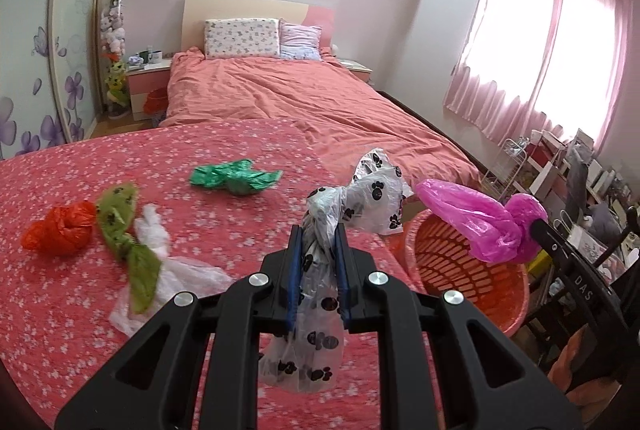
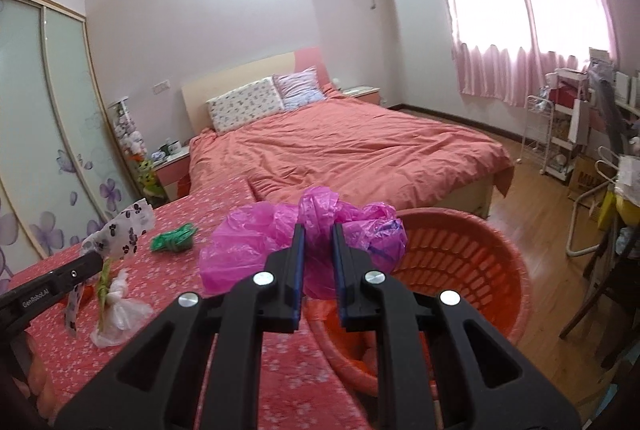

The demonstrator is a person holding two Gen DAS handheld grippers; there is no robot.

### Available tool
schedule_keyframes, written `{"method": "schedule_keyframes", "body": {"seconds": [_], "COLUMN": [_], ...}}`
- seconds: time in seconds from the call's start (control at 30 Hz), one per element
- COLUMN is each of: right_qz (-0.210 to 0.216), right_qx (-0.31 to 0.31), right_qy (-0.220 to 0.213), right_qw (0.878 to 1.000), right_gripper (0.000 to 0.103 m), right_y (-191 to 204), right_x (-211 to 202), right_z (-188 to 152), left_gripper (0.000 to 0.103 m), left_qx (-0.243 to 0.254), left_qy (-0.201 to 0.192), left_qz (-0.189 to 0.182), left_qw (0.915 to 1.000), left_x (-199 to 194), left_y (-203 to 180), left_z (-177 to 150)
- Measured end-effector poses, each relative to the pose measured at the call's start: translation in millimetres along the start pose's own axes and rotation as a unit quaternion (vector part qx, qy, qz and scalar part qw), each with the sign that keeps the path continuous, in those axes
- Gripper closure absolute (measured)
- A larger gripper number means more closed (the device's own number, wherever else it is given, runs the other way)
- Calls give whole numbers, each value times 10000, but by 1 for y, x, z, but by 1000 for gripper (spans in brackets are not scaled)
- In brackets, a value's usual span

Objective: Collect trash
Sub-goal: 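Carry both bags over the orange basket and lower them into it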

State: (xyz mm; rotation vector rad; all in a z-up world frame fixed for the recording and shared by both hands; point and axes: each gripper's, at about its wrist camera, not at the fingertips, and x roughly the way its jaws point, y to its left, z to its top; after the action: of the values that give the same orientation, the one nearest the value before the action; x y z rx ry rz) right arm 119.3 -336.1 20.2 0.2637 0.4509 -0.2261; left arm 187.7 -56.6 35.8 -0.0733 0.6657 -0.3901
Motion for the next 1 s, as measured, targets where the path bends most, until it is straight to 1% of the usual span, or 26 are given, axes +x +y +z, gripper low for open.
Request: {"method": "schedule_keyframes", "body": {"seconds": [0.3, 0.63, 1.0], "right_qz": [-414, -703, -915], "right_qx": [111, 371, 599], "right_qy": [-198, -189, -144], "right_qw": [9989, 9967, 9939], "right_gripper": [89, 89, 88], "right_y": [-31, -74, -110], "right_x": [-5, 3, 15], "right_z": [0, -3, -7], "left_gripper": [87, 87, 87], "left_qx": [215, 424, 623], "left_qy": [103, 271, 473], "left_qz": [-301, -642, -977], "left_qw": [9993, 9967, 9921], "left_x": [18, 45, 72], "left_y": [-40, -90, -132], "left_z": [-3, -7, -16]}}
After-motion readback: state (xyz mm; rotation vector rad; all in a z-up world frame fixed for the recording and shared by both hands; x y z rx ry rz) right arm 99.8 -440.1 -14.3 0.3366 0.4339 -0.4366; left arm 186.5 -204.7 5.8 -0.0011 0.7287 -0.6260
